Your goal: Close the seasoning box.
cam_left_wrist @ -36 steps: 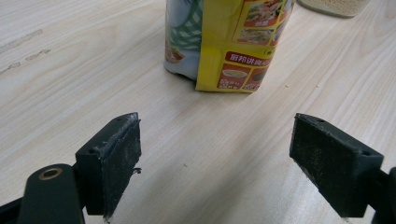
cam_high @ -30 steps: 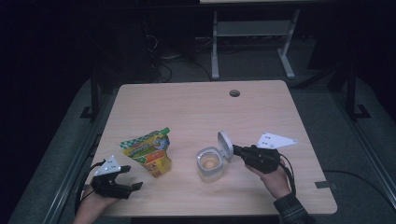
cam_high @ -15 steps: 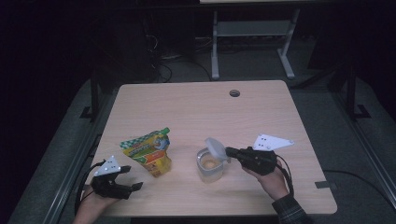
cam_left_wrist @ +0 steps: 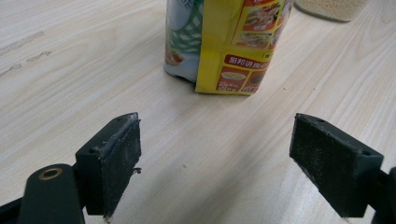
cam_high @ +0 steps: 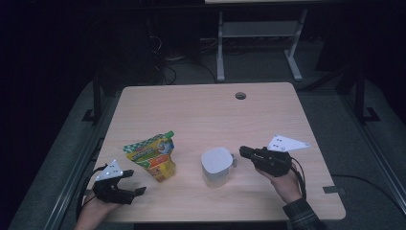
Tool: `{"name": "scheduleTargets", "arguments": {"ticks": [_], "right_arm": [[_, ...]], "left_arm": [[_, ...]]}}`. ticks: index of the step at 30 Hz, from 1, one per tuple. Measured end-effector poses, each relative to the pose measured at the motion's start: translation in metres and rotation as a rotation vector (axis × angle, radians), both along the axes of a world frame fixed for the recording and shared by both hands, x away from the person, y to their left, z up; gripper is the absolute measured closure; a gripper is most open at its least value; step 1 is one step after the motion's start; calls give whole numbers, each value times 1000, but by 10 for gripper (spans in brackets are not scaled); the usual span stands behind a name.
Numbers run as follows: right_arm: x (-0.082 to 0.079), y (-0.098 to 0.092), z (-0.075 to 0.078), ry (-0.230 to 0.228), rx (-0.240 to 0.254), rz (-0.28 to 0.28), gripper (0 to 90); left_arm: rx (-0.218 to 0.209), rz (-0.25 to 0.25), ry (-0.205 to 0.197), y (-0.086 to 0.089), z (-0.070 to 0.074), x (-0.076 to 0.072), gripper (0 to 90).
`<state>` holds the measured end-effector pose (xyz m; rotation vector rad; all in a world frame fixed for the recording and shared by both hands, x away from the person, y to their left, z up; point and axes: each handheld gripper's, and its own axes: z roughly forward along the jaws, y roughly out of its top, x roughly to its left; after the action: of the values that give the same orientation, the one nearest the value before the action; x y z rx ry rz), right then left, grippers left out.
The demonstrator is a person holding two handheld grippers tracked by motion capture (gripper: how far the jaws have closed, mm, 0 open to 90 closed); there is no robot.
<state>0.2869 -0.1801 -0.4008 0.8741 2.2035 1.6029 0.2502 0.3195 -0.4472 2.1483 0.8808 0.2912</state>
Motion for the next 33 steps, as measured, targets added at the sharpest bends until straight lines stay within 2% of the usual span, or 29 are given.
{"name": "scheduleTargets", "arguments": {"ticks": [3, 4, 6, 7, 8, 11, 13, 16, 18, 25, 29, 33], "right_arm": [[2, -8, -1, 6, -7, -44, 682], [2, -8, -1, 6, -7, -44, 682], [2, -13, -2, 12, -13, -77, 584], [2, -13, -2, 12, -13, -77, 584], [3, -17, -4, 13, -22, -101, 523], [3, -22, -6, 16, -32, -128, 471], [2, -28, -12, 18, -64, -168, 418], [-1, -36, -18, 18, -83, -207, 353], [-2, -39, -20, 21, -95, -220, 344], [-10, -56, -40, 94, -170, -286, 247], [-14, -62, -50, 99, -207, -330, 212], [-18, -66, -59, 103, -224, -336, 190]], "left_arm": [[0, 0, 1, 0, 0, 0, 162], [-1, 2, 2, 0, 0, 0, 162], [-6, 4, 0, 1, 0, -1, 162], [-6, 4, 0, 1, 0, -1, 162], [-3, 3, 0, 1, 0, 0, 162], [-5, 4, -1, 1, 0, 0, 162], [-13, 2, -7, 1, -1, 0, 162], [-16, 6, -6, 1, -1, 0, 162], [-13, 5, -12, 2, -1, 0, 162], [-14, 13, -17, 2, -1, 0, 161], [-20, 19, -19, 1, -1, 0, 159], [-7, 29, -22, 1, -2, 1, 140]]}}
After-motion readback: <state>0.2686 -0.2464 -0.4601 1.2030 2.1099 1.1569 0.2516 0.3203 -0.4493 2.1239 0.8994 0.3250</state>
